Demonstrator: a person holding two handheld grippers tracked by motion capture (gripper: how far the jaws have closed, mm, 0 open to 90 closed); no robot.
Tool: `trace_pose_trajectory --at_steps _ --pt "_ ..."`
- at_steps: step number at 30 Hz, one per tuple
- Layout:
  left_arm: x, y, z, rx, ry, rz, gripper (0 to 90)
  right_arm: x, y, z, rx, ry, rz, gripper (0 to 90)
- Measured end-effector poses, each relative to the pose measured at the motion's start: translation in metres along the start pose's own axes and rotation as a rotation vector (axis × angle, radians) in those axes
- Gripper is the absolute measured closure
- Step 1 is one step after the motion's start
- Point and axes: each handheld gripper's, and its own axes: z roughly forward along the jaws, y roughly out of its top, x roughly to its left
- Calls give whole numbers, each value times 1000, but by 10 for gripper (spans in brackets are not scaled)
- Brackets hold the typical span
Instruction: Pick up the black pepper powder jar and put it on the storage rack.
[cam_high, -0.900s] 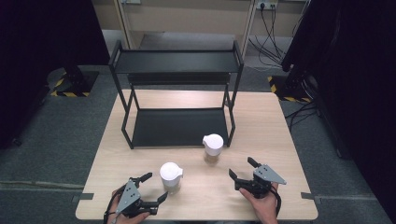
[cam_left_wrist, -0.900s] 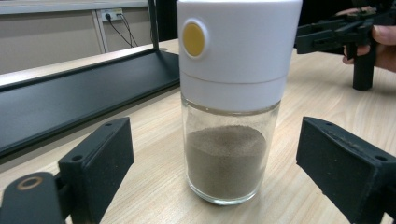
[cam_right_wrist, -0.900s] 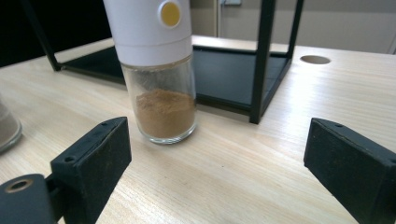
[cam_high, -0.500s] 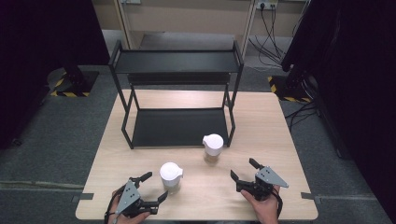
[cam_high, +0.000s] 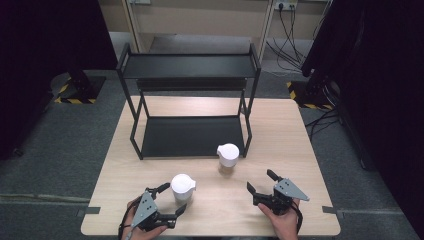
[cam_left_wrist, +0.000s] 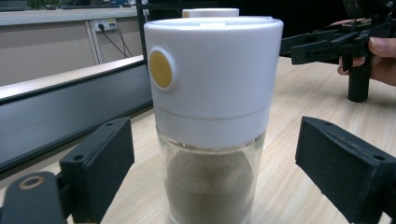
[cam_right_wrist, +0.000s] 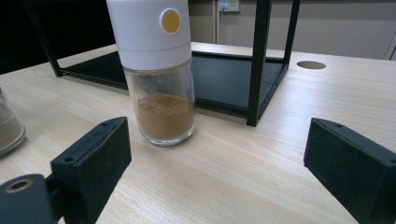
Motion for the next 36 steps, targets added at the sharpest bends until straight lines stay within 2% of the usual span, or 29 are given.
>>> trace_pose_trajectory --at_steps 14,20,25,36 --pt "2 3 16 -3 6 1 191 0 1 0 6 1 -2 76" --pt "2 3 24 3 -2 18 229 0 1 1 7 2 1 76" --pt "0 2 25 -3 3 11 298 -1 1 1 7 4 0 76" --pt "-5 4 25 3 26 -3 303 -1 1 1 6 3 1 76"
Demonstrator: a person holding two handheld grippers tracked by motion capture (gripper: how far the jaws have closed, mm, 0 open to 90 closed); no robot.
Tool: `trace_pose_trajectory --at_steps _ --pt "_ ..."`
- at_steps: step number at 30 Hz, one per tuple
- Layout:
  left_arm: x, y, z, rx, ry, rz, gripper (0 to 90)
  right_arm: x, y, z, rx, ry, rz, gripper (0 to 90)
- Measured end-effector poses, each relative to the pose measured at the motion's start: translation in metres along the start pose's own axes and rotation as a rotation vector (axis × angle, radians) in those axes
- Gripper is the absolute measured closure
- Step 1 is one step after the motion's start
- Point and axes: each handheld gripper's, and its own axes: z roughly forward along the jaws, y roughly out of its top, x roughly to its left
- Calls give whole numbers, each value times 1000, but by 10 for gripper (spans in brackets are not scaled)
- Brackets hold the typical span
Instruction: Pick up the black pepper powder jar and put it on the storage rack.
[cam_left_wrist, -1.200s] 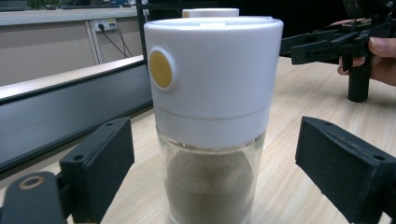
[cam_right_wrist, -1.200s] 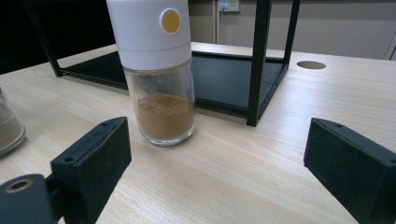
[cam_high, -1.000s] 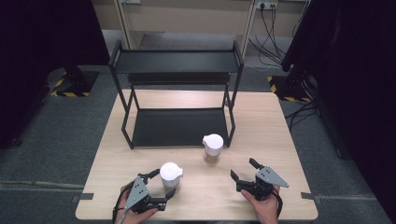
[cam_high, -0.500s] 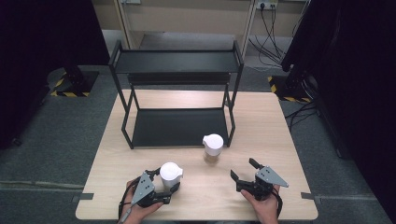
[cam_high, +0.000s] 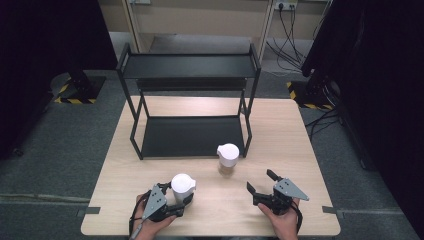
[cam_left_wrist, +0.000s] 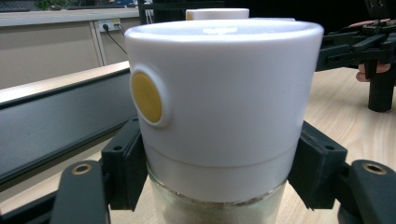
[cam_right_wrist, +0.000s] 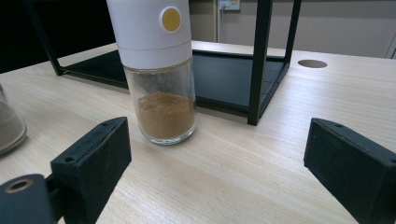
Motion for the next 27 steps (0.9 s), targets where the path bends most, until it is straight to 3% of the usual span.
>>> trace_pose_trajectory --at_steps 9,27 --pt "0 3 -2 -11 15 -14 303 0 0 0 -1 0 1 76" --pt "0 36 1 -59 85 -18 303 -1 -1 0 -3 -1 9 76"
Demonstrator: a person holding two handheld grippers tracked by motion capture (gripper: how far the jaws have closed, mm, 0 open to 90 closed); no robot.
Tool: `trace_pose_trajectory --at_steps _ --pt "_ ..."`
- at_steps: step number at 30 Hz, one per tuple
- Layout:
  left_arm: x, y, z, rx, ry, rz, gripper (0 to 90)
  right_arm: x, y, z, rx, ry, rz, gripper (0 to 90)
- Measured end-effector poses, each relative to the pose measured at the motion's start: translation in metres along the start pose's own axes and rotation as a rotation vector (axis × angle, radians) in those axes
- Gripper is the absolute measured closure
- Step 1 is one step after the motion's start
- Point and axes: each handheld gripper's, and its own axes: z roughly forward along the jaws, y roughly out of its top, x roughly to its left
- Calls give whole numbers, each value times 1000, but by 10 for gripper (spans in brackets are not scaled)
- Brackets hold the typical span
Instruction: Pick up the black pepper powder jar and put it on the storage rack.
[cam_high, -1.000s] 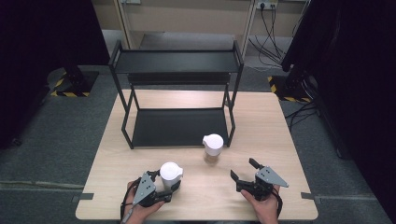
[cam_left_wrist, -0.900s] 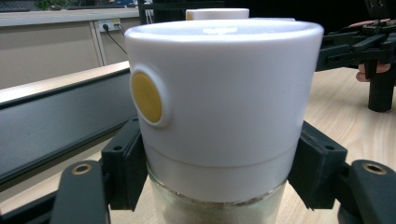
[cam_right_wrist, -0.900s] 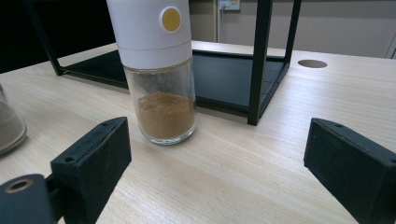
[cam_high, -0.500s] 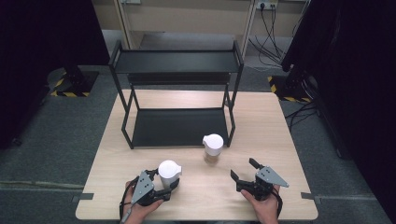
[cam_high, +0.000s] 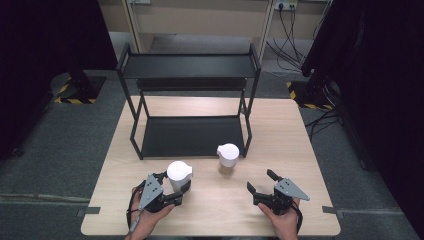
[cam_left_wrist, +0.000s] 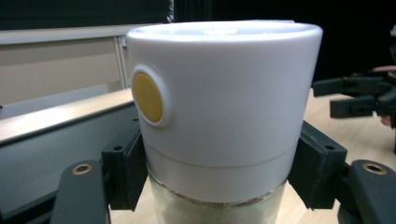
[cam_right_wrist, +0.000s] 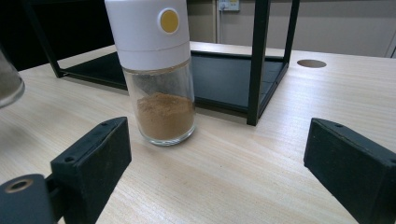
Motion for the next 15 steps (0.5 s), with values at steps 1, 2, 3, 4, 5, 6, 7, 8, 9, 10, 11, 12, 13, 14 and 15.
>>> trace_pose_trajectory --at_steps 1,2,3,4,5,6,7,8,9,10,11,12,13,14,15 --pt "0 2 0 -4 4 -1 303 0 0 0 0 0 0 76" --pt "0 3 1 -7 8 1 303 0 0 0 0 0 0 76" --pt "0 6 1 -9 13 2 303 0 0 0 0 0 -1 76" --pt "0 7 1 -10 15 3 304 0 0 0 1 0 -1 76" --pt "0 8 1 -13 18 2 304 0 0 0 1 0 -1 77" --pt "1 12 2 -18 26 2 304 0 0 0 1 0 -1 76" --pt "1 13 2 -21 29 3 303 0 0 0 1 0 -1 76" --pt "1 13 2 -21 29 3 303 0 0 0 1 0 -1 76" --pt "2 17 3 -29 35 6 303 0 0 0 1 0 0 76" --pt "2 20 3 -36 41 8 304 0 0 0 0 0 -1 76" --pt "3 22 4 -41 44 6 303 0 0 0 0 1 0 76" --pt "3 22 4 -41 44 6 304 -1 0 0 0 2 -1 76" --pt "4 27 4 -50 53 5 304 -1 0 0 -1 2 0 76" --pt "4 27 4 -50 53 5 304 -1 0 0 -1 2 1 76" --pt "5 29 5 -53 59 7 304 -1 0 0 -2 2 2 76"
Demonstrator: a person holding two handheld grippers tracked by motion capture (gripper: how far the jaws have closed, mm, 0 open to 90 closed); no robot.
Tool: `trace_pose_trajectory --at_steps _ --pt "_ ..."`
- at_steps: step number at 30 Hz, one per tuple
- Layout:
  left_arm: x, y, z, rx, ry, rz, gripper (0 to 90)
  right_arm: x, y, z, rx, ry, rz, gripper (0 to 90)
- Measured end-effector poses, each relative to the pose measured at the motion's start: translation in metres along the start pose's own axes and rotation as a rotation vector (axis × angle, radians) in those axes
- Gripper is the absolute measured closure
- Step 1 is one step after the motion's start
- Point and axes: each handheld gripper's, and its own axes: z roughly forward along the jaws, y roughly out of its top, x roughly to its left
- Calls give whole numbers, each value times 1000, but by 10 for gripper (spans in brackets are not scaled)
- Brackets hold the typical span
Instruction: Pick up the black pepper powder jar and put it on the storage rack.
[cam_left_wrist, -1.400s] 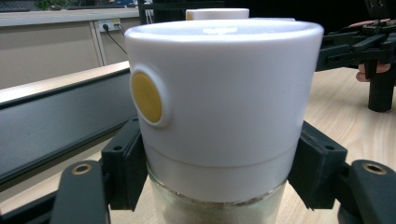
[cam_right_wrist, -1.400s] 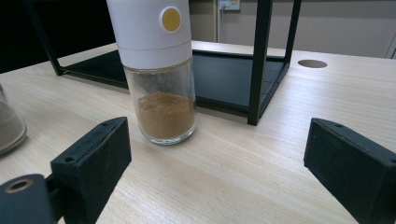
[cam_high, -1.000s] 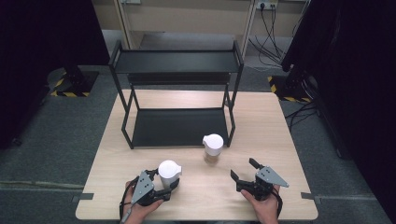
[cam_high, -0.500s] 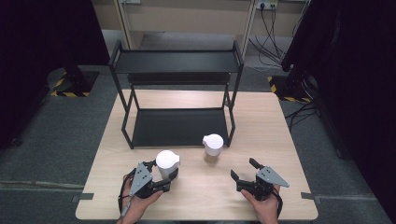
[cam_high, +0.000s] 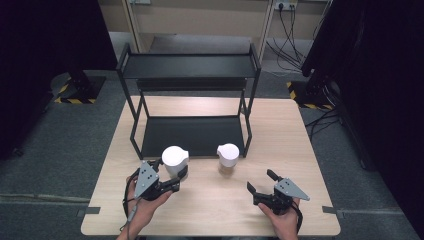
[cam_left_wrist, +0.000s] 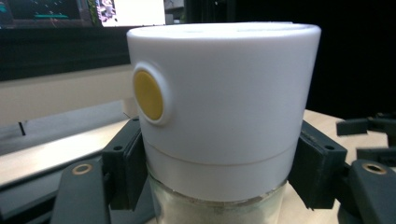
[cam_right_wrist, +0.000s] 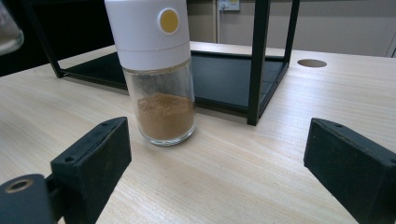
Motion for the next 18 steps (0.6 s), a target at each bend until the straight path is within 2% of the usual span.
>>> trace_pose_trajectory --at_steps 9,18 --pt "3 23 5 -32 54 -6 304 0 0 0 2 0 4 76" --pt "2 36 10 -52 95 -13 304 0 0 0 -1 0 1 77"
